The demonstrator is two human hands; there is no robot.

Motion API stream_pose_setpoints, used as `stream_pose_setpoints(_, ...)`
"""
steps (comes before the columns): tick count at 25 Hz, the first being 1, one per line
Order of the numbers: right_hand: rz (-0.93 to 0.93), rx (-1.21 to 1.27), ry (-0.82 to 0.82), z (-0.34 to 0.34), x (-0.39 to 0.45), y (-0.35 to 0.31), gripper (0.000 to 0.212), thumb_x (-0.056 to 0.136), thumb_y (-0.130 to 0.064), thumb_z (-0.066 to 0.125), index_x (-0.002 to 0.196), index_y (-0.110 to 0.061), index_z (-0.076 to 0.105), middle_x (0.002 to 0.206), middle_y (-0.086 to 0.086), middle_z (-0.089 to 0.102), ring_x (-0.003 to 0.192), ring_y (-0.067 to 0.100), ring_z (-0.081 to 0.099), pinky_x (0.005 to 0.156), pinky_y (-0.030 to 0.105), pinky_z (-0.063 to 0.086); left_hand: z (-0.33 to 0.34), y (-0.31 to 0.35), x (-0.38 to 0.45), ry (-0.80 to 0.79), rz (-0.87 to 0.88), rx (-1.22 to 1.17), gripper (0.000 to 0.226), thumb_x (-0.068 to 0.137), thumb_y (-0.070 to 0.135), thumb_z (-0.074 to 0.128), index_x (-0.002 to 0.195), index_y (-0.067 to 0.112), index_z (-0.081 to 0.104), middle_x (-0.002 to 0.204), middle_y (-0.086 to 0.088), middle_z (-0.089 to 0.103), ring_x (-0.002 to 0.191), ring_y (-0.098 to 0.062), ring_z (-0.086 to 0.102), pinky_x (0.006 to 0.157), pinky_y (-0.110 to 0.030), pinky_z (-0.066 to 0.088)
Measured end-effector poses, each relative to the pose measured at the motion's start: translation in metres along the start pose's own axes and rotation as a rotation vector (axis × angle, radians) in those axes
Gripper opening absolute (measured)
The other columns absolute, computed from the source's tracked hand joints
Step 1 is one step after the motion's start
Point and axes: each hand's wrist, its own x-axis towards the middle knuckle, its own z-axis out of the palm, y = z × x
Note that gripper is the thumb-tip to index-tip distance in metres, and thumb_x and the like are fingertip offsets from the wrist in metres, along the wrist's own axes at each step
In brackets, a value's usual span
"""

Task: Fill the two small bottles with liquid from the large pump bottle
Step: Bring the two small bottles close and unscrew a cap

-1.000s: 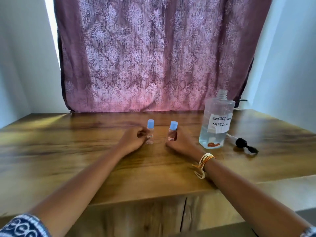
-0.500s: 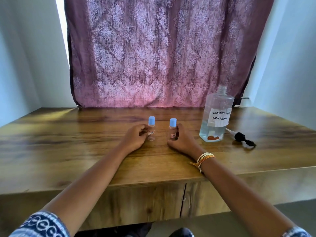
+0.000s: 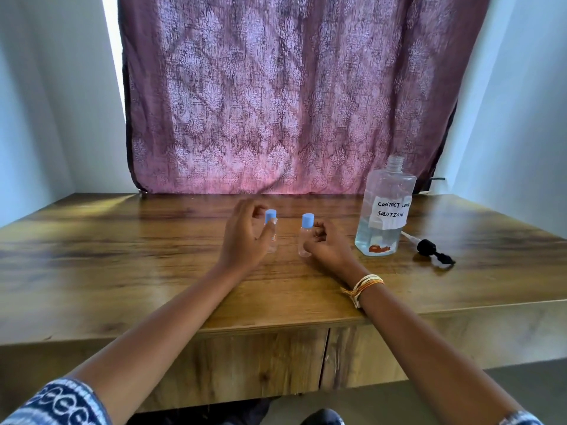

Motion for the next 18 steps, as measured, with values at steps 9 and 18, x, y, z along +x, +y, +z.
stream_pose_setpoints(9,-0.160,0.261,0.258,-0.009,0.002,-0.006,0.023,0.081,-0.010,0.069,0.103,-0.015,0.066,0.094,-0.006,0.069,0.088,0.009,0.067,0.072,0.016,0.054,0.050,0.035,-0.005,-0.249,-0.283,-0.049,0.048,0.082,0.031,0.071,0.122,0.009,0.058,0.110,0.001,0.065,0.100,-0.009,0.060,0.087,-0.030,0.052)
stream_pose_setpoints(18,-0.192,0.116,0.235,-0.009,0.007,-0.005,0.040,0.064,-0.037,0.087,0.096,-0.021,0.068,0.085,-0.008,0.069,0.082,0.008,0.068,0.073,0.032,0.059,0.053,0.030,-0.004,-0.319,-0.362,-0.123,0.017,0.083,0.024,0.069,0.093,0.012,0.075,0.083,-0.006,0.076,0.076,-0.014,0.069,0.072,-0.037,0.056)
